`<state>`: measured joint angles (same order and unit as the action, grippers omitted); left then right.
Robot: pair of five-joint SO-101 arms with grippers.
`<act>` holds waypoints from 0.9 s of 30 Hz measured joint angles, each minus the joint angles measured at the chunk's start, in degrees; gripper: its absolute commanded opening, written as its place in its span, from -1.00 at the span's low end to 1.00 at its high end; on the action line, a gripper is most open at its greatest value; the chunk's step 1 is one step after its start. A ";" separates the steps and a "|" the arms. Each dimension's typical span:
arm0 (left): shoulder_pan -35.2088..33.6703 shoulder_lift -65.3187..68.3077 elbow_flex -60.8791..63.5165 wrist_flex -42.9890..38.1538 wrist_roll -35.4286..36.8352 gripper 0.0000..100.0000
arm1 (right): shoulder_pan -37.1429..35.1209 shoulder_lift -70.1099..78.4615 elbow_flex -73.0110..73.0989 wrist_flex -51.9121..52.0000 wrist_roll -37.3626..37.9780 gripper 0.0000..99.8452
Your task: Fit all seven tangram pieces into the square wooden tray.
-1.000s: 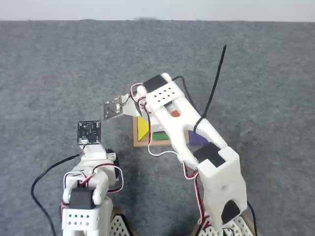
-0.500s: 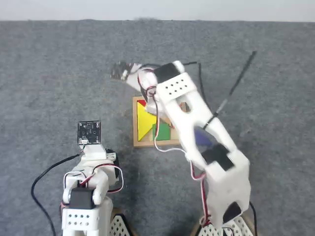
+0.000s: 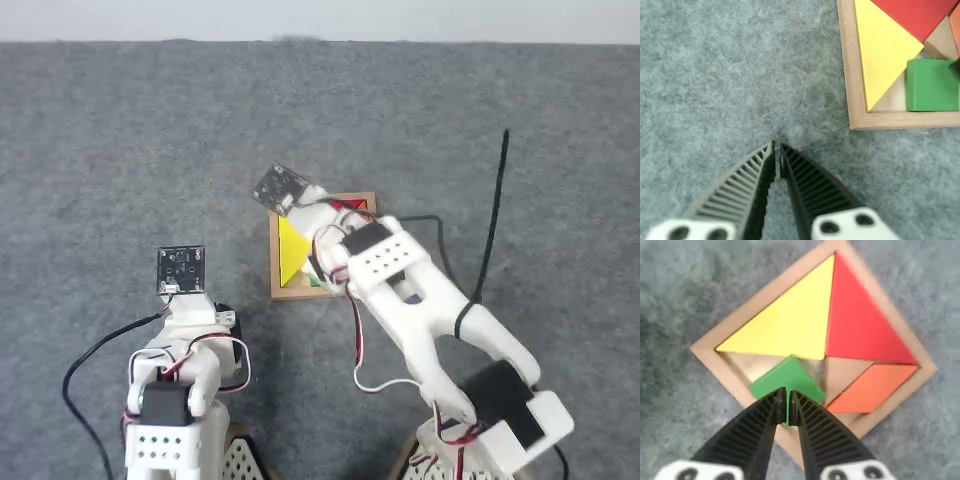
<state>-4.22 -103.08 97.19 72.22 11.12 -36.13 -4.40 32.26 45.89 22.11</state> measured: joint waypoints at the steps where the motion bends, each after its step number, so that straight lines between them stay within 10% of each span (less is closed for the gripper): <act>1: 0.00 0.00 0.00 0.00 0.00 -0.97 | -0.09 0.00 0.53 -0.26 -0.44 -0.99; 27: 0.00 0.00 0.00 0.00 0.00 -0.97 | 7.38 10.20 -3.78 0.53 -3.16 -0.99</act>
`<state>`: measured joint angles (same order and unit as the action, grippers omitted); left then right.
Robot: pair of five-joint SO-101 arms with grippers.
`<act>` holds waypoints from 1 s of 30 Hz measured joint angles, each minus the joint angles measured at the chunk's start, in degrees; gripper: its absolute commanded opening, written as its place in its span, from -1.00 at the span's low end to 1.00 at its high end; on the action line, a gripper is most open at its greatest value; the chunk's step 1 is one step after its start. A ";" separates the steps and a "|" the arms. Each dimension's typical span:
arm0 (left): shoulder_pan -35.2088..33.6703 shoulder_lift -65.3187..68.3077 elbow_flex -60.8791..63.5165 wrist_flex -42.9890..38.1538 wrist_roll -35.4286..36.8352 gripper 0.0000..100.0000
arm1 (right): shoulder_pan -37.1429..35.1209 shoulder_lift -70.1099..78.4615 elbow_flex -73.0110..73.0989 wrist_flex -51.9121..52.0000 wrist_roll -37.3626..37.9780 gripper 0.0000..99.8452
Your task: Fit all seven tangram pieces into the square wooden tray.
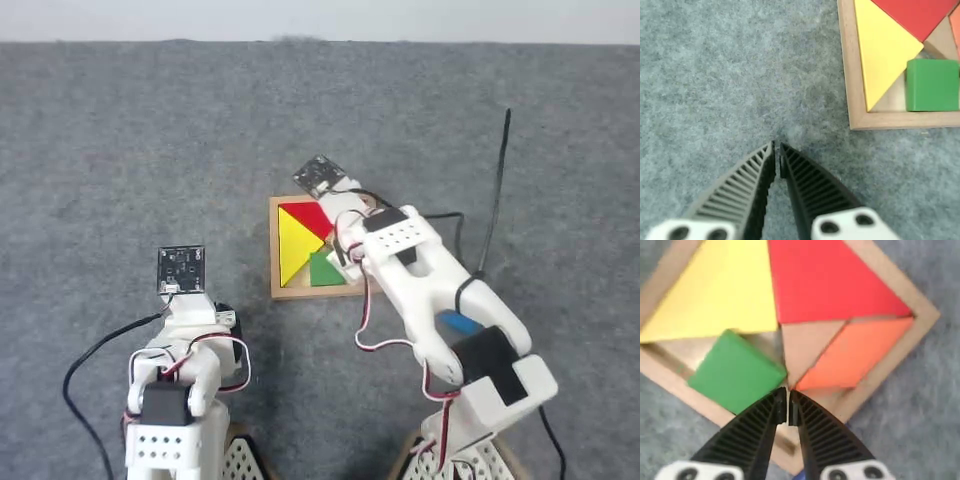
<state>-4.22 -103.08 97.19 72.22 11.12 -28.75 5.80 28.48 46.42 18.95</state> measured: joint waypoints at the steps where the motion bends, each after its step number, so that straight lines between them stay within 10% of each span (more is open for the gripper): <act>1: 0.00 0.00 0.00 0.00 0.00 -0.97 | -0.62 0.26 -0.62 0.00 0.00 -0.99; 19: 0.00 0.00 0.00 0.00 0.00 -0.97 | -3.43 3.08 -6.86 0.00 -0.44 -0.99; 30: 0.00 0.00 0.00 0.00 0.00 -0.97 | -12.13 -16.53 13.10 -10.02 -2.90 -0.99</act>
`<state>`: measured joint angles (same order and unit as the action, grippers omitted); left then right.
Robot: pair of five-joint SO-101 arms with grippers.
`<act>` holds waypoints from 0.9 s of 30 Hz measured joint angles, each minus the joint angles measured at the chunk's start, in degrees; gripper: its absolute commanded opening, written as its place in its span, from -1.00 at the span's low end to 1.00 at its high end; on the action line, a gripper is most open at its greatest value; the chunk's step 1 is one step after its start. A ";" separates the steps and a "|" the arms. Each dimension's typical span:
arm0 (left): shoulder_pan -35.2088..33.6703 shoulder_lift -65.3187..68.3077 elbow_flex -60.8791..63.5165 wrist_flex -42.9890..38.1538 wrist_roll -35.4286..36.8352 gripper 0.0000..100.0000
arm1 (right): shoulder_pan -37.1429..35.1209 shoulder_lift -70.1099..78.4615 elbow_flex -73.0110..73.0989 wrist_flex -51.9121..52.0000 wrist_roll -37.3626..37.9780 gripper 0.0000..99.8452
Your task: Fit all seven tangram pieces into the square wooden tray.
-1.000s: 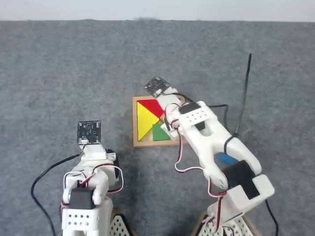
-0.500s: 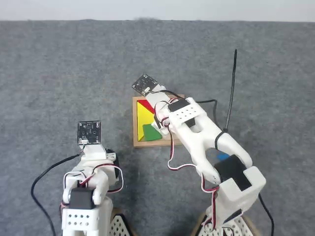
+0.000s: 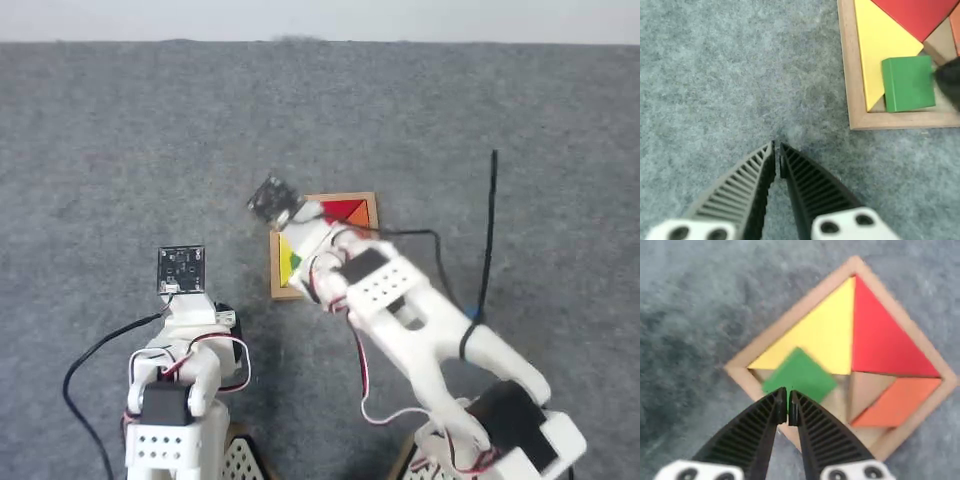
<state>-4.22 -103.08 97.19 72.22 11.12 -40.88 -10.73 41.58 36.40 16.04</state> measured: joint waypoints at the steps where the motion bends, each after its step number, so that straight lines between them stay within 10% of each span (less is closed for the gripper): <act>1: 0.00 0.00 0.00 0.00 0.00 -0.97 | -0.62 0.00 0.35 -0.53 0.00 -0.99; 27: 0.00 0.00 0.00 0.00 0.00 -0.97 | -1.41 9.41 0.44 -5.98 -0.18 -0.99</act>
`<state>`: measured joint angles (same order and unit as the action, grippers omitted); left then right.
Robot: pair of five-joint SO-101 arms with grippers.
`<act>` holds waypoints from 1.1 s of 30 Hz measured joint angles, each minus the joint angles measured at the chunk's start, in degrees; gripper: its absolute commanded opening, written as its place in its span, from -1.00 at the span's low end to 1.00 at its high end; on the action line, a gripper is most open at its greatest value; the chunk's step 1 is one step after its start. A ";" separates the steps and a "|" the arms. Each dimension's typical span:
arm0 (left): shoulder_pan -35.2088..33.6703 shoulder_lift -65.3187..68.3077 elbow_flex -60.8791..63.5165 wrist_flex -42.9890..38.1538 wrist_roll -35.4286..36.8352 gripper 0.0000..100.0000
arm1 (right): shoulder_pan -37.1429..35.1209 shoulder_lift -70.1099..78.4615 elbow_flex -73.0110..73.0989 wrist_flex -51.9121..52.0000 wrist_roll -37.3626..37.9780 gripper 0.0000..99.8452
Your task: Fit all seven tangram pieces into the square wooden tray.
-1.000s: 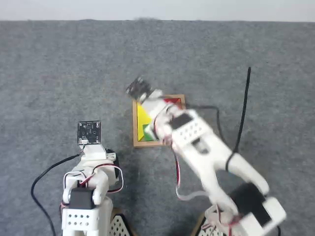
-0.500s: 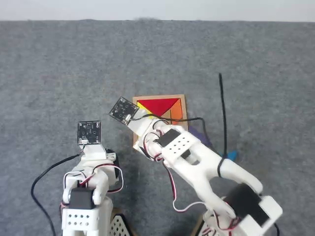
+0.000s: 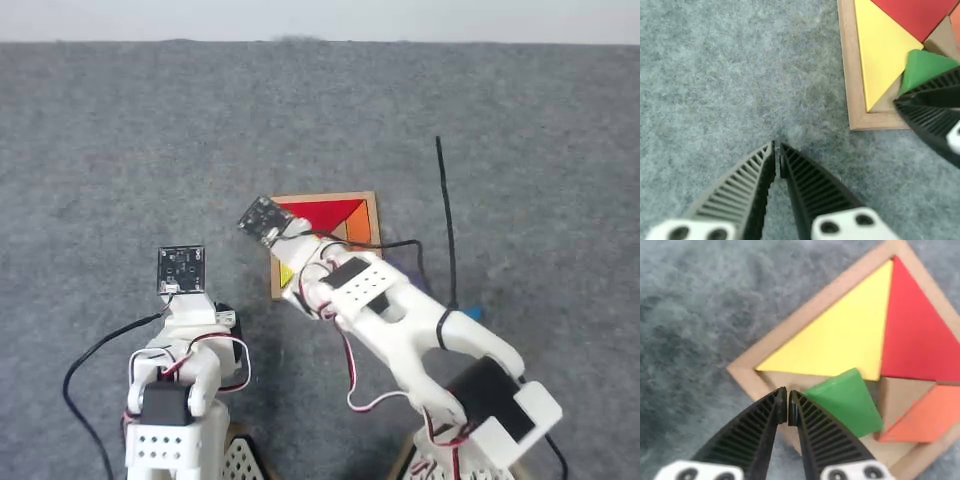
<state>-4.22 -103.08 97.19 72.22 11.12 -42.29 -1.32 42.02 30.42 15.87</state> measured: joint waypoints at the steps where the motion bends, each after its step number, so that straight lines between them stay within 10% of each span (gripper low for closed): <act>1: 0.00 0.00 0.00 0.00 0.00 -0.97 | 0.53 0.00 0.00 0.00 0.00 -0.99; 33: 0.00 0.00 0.00 0.00 0.00 -0.97 | 12.92 0.18 -3.08 2.20 -3.16 -0.99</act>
<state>-4.22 -103.08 97.19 72.22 11.12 -29.36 -1.14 38.95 32.62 12.70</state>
